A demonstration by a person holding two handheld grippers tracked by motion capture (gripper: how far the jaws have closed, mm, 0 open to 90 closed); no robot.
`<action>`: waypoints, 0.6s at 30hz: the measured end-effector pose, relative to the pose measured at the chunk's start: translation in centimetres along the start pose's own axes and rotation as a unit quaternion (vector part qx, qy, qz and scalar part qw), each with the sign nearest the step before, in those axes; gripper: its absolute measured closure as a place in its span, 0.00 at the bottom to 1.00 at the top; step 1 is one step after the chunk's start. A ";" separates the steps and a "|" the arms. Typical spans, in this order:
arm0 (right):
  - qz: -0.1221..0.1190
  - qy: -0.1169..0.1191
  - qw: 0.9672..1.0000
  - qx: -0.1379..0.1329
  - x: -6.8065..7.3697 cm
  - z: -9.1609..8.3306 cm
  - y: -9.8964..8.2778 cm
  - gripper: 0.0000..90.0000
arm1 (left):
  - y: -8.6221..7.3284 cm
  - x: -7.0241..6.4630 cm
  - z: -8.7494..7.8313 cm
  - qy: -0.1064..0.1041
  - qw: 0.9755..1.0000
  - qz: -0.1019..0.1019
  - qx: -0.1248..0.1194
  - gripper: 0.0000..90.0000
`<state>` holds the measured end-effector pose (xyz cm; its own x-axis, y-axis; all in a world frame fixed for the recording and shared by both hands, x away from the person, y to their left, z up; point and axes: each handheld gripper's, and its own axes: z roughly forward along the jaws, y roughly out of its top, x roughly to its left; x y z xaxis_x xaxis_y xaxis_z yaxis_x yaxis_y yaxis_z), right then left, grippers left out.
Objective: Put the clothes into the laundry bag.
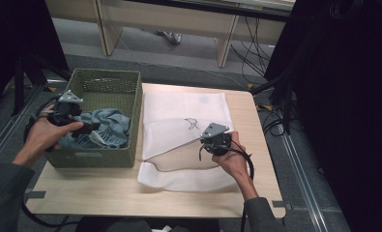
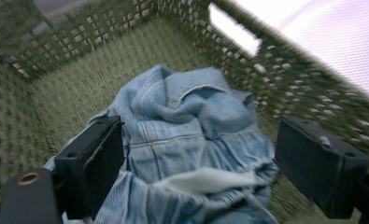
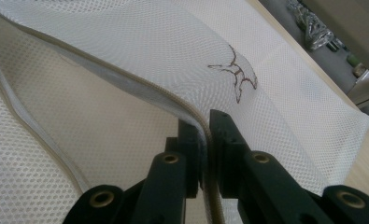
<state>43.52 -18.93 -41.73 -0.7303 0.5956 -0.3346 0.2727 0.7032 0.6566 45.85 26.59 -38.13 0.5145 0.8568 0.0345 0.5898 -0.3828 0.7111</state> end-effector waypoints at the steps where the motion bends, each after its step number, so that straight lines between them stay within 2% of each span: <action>1: -0.009 0.002 1.000 -0.003 -0.2 0.0 0.1 0.93 | 0.2 0.1 0.5 0.006 1.000 -0.003 0.002 0.17; 3: -0.010 0.005 1.000 -0.004 -0.4 -0.1 0.1 0.93 | 0.6 0.2 1.7 -0.011 1.000 -0.003 0.018 0.17; 4: -0.005 0.006 1.000 -0.004 -0.4 -0.2 0.1 0.93 | 0.9 0.3 2.5 -0.013 0.999 -0.002 0.031 0.17; 5: 0.001 0.007 1.000 -0.004 -0.4 -0.2 0.1 0.93 | 1.0 0.3 2.9 -0.009 0.999 0.000 0.037 0.17; 6: 0.008 0.007 1.000 -0.003 -0.4 -0.3 0.0 0.93 | 1.3 0.4 3.6 0.005 0.999 0.009 0.047 0.17; 7: 0.008 0.008 1.000 -0.002 -0.5 -0.4 0.1 0.93 | 1.4 0.5 4.2 0.010 0.998 0.012 0.055 0.17; 8: 0.000 0.012 1.000 -0.005 -0.6 -0.4 0.1 0.93 | 1.4 0.6 4.8 0.011 0.998 0.010 0.058 0.17; 11: 0.002 0.016 1.000 -0.004 -0.6 -0.6 0.1 0.93 | 1.5 1.0 6.2 0.025 0.997 0.008 0.078 0.17; 12: 0.003 0.016 1.000 -0.003 -0.6 -0.6 0.1 0.93 | 1.7 1.3 6.4 0.025 0.994 0.009 0.105 0.17; 13: 0.003 0.016 1.000 -0.004 -0.6 -0.5 0.1 0.93 | 1.7 1.5 6.7 0.019 0.993 0.005 0.117 0.17; 14: 0.003 0.017 1.000 -0.004 -0.6 -0.5 0.1 0.93 | 1.6 1.5 7.1 0.018 0.992 -0.003 0.122 0.17; 15: 0.003 0.017 1.000 -0.004 -0.5 -0.5 0.1 0.93 | 1.5 1.6 7.4 0.019 0.991 0.003 0.131 0.17; 16: -0.001 0.019 1.000 -0.002 -0.5 -0.4 0.1 0.93 | 1.4 1.6 7.6 0.020 0.991 0.003 0.132 0.17; 18: -0.001 0.020 1.000 0.001 -0.4 -0.3 0.1 0.93 | 1.2 1.8 8.1 0.003 0.989 0.004 0.148 0.17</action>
<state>43.61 -19.25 -41.34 -0.7552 0.5782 -0.3088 0.2721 0.7052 0.6547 52.53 24.84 -42.87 0.5165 0.8551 0.0448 0.7424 -0.4733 0.4742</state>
